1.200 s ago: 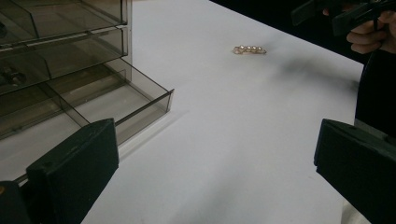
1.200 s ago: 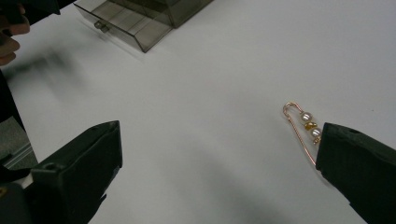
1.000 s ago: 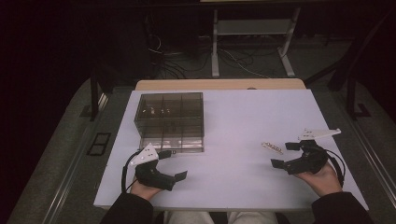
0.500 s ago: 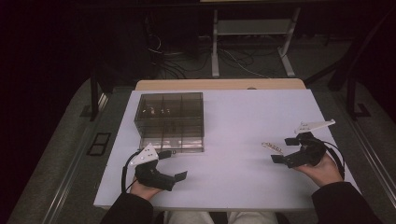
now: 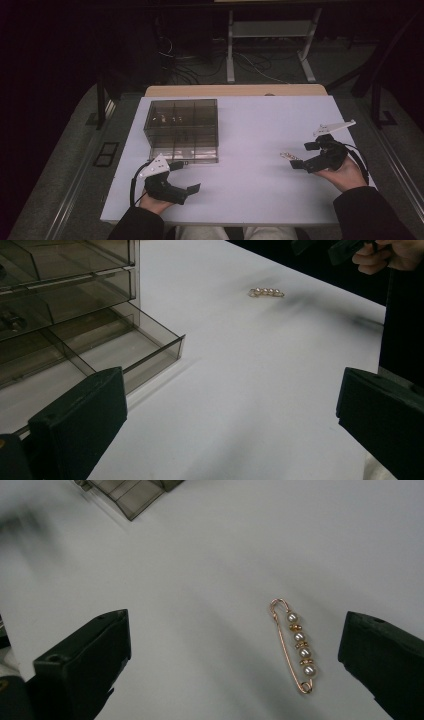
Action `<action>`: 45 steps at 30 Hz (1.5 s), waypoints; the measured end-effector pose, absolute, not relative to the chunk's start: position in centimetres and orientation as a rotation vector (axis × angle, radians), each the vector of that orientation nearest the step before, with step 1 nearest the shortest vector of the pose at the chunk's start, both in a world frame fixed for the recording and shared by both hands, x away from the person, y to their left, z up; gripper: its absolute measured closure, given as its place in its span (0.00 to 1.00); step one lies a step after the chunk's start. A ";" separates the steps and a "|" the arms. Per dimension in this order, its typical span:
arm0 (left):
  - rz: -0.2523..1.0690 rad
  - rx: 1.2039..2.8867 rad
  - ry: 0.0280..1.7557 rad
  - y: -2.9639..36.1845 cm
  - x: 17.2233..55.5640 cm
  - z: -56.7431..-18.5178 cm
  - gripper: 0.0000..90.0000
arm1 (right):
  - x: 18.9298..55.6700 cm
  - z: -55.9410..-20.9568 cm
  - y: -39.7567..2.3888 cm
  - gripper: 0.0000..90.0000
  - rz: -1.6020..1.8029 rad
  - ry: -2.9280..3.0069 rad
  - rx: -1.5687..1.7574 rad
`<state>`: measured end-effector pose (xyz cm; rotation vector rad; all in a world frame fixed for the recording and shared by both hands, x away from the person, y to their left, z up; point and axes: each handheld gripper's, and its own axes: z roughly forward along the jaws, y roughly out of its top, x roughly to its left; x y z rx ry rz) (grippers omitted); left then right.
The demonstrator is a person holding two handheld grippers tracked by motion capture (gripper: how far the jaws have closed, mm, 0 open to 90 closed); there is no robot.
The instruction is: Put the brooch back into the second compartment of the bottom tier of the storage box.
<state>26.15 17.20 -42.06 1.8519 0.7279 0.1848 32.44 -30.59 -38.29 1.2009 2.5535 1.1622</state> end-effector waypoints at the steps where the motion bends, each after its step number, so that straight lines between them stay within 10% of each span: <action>1: 0.185 1.851 0.728 17.2 26.1 -42.1 0.00 | 32.6 -38.3 -30.6 0.00 1.156 2.557 1.206; 45: 0.178 1.852 0.728 17.2 26.2 -42.1 0.00 | 36.9 -42.6 -30.2 0.00 1.029 2.674 1.231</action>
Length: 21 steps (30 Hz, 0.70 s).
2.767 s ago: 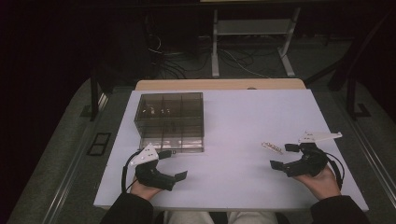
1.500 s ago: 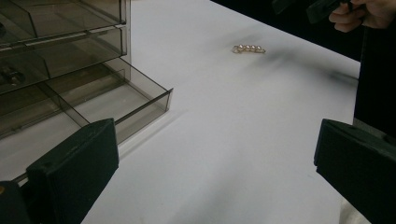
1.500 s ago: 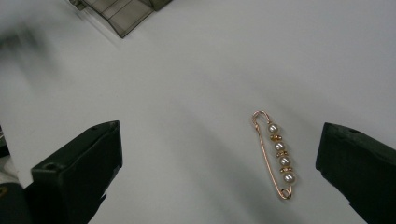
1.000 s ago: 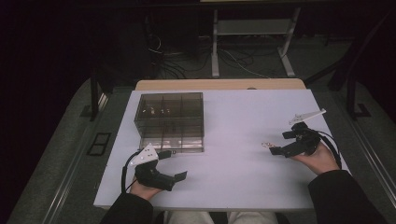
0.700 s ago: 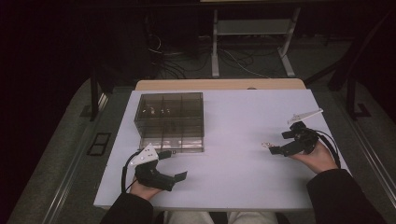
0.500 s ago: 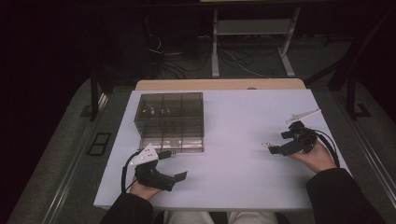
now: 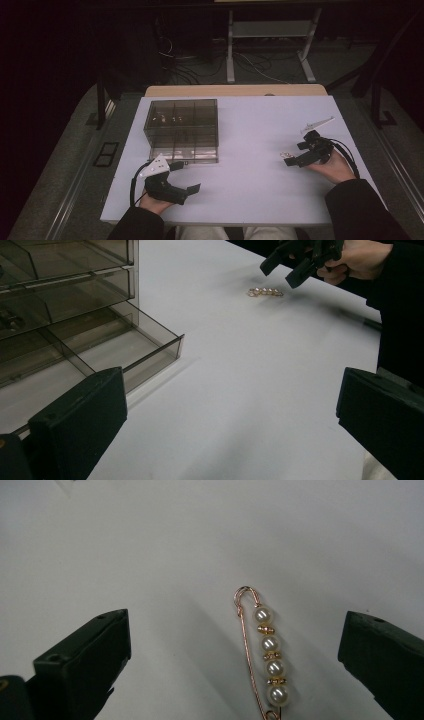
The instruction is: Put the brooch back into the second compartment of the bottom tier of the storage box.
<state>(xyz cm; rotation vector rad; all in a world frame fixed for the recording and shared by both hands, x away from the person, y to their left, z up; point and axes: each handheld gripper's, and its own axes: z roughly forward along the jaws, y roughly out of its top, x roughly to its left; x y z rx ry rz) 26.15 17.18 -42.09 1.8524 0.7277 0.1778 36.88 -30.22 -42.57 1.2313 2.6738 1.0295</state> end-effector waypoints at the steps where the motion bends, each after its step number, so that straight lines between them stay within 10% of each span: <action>1: 0.178 1.853 0.727 17.2 26.2 -42.1 0.00 | 36.9 -42.6 -30.1 0.00 1.025 2.680 1.227; 21: 0.176 1.854 0.726 17.2 26.2 -42.1 0.00 | 37.4 -43.5 -30.1 0.25 0.977 2.706 1.193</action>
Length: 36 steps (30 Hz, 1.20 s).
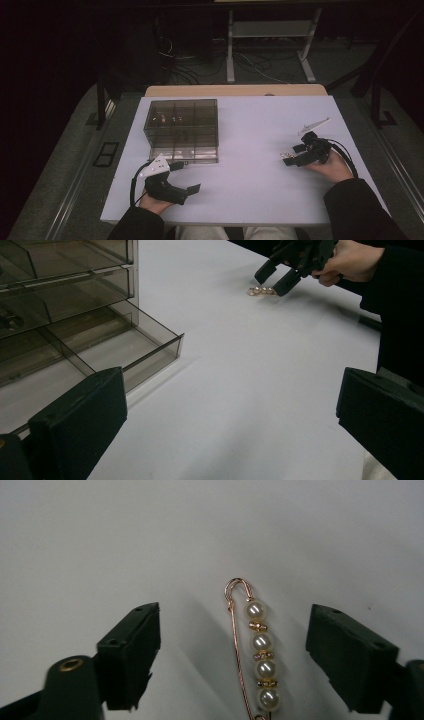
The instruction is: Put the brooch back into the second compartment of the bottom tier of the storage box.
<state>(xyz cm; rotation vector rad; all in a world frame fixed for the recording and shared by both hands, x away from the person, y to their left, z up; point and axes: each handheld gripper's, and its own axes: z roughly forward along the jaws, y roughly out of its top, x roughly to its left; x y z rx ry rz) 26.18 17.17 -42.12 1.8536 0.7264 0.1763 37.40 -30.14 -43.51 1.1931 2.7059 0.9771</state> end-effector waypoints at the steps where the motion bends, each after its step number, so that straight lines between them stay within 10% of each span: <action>1: 0.176 1.853 0.726 17.2 26.2 -42.1 0.00 | 37.4 -43.5 -30.1 0.26 0.972 2.704 1.192; 36: 0.173 1.860 0.726 17.1 26.2 -42.1 0.00 | 37.0 -43.7 -29.9 0.79 0.879 2.674 1.099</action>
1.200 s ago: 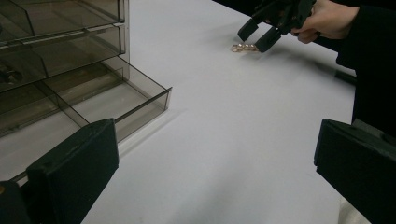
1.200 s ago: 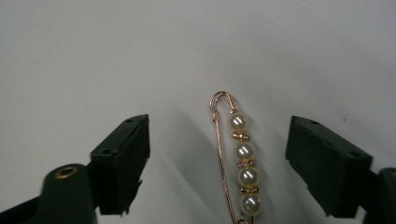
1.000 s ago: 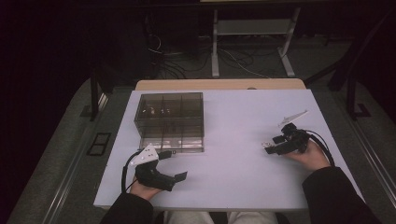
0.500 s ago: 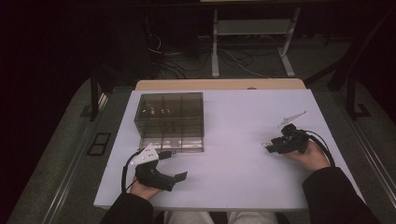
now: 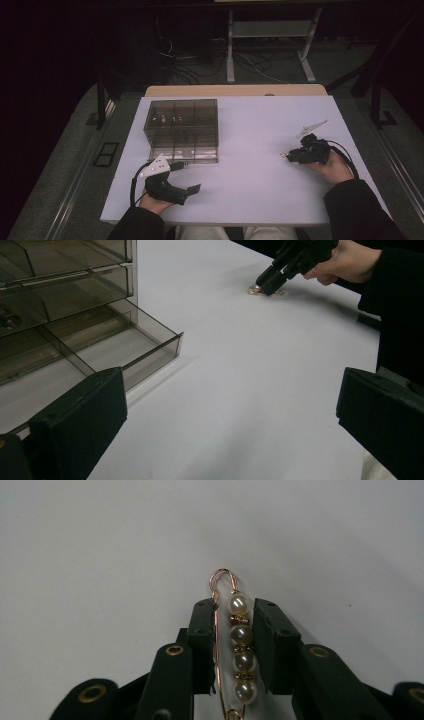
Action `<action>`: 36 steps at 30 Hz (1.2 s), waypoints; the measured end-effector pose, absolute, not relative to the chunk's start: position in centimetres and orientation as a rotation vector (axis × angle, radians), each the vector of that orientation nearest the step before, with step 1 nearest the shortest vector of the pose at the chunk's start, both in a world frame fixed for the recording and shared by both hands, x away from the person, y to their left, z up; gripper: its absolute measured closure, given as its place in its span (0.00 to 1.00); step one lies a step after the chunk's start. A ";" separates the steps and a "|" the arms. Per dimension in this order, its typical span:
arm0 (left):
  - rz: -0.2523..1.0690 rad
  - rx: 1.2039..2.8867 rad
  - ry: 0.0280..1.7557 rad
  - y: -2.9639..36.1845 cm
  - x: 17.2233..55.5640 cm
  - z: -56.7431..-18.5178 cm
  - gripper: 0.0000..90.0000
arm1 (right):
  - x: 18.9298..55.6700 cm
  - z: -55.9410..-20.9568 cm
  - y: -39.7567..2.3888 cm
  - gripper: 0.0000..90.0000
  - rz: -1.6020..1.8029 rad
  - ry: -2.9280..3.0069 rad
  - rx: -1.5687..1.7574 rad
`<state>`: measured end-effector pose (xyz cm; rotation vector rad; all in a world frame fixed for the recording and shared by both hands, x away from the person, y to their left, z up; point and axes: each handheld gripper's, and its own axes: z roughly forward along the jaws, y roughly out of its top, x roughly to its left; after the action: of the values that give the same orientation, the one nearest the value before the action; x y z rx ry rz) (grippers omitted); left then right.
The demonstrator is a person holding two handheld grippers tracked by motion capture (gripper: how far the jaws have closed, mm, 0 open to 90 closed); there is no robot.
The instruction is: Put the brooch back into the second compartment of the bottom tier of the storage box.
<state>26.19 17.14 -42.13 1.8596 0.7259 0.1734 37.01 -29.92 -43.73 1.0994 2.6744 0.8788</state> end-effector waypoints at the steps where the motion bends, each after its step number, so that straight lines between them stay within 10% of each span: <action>1: 0.174 1.859 0.726 17.2 26.2 -42.1 0.00 | 37.0 -43.7 -29.9 0.79 0.873 2.675 1.097; 36: 0.171 1.858 0.729 17.2 26.2 -42.2 0.00 | 36.8 -42.6 -29.6 0.87 0.965 2.717 1.098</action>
<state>26.22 17.19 -42.15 1.8576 0.7289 0.1715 36.81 -29.63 -42.65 1.0981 2.7171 0.9646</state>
